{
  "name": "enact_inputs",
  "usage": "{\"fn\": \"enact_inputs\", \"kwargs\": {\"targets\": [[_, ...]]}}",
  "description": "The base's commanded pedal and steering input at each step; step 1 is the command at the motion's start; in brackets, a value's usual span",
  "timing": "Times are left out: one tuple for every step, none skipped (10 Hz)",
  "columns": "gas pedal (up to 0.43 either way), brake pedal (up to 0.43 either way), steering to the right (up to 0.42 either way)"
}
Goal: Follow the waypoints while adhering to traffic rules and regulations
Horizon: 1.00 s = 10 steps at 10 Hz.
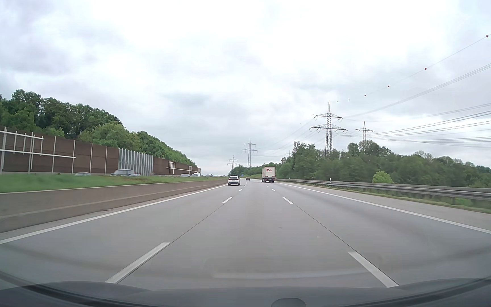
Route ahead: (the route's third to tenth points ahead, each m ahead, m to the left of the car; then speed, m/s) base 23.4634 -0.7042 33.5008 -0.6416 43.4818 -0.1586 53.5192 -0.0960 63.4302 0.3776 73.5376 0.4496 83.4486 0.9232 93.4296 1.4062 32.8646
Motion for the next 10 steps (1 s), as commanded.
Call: {"fn": "enact_inputs", "kwargs": {"targets": [[0.421,0.000,-0.003],[0.421,0.000,-0.003],[0.421,0.000,-0.003],[0.421,0.000,-0.003],[0.421,0.000,-0.003],[0.421,0.000,-0.003],[0.421,0.000,-0.004],[0.421,0.000,-0.004],[0.421,0.000,-0.004],[0.421,0.000,-0.004]]}}
